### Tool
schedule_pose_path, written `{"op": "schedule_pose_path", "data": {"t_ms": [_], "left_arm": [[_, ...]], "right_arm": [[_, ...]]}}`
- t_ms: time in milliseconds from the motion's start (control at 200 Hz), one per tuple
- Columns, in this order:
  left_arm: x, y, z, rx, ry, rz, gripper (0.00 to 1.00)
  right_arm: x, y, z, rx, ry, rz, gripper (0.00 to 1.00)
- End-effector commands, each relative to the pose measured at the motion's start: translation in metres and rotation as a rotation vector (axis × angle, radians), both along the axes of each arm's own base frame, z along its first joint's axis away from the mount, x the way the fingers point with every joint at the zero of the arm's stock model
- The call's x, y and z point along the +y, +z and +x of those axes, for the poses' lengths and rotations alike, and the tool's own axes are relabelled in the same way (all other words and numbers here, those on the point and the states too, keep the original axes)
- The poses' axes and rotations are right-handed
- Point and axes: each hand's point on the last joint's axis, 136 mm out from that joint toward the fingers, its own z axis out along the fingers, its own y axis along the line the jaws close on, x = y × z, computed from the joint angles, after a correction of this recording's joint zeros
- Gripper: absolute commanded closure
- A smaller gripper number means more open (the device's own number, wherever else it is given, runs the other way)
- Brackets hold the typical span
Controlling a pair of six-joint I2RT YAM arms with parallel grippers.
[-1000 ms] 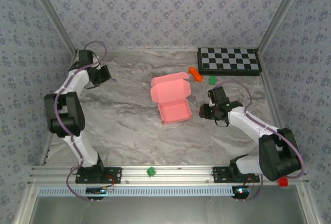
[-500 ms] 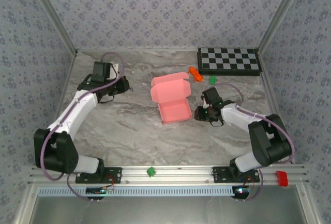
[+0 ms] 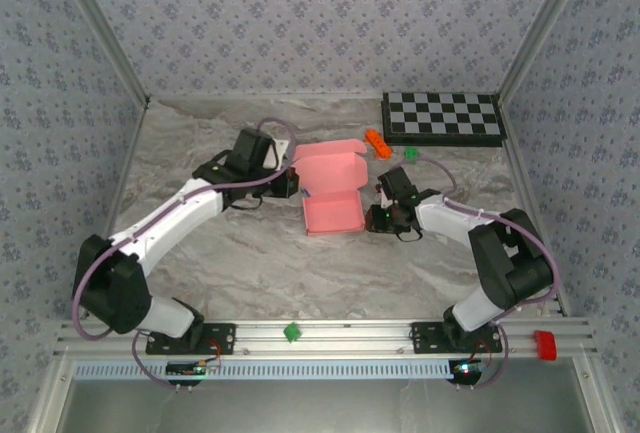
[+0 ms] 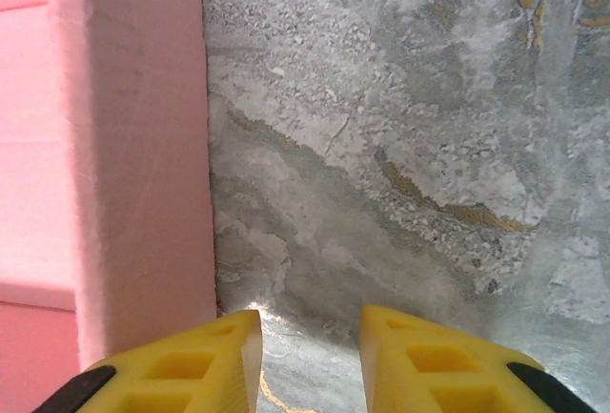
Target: Fold the paper box
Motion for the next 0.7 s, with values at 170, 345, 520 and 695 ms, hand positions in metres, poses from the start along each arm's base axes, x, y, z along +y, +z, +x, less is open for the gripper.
{"op": "schedule_pose_path", "data": {"t_ms": [170, 345, 520, 695], "left_arm": [[-0.044, -0.007, 0.002, 0.016, -0.103, -0.004, 1.00], [-0.072, -0.022, 0.000, 0.076, -0.172, -0.025, 1.00], [-0.103, -0.036, -0.002, 0.111, -0.232, -0.033, 1.00], [-0.123, -0.059, -0.002, 0.155, -0.260, -0.020, 1.00]], "right_arm": [[0.001, 0.007, 0.002, -0.009, 0.009, -0.019, 0.66], [-0.008, 0.009, 0.000, -0.027, 0.000, -0.052, 0.66], [-0.013, 0.009, -0.002, -0.026, -0.005, -0.068, 0.66], [-0.017, 0.008, -0.003, -0.025, -0.008, -0.077, 0.66]]}}
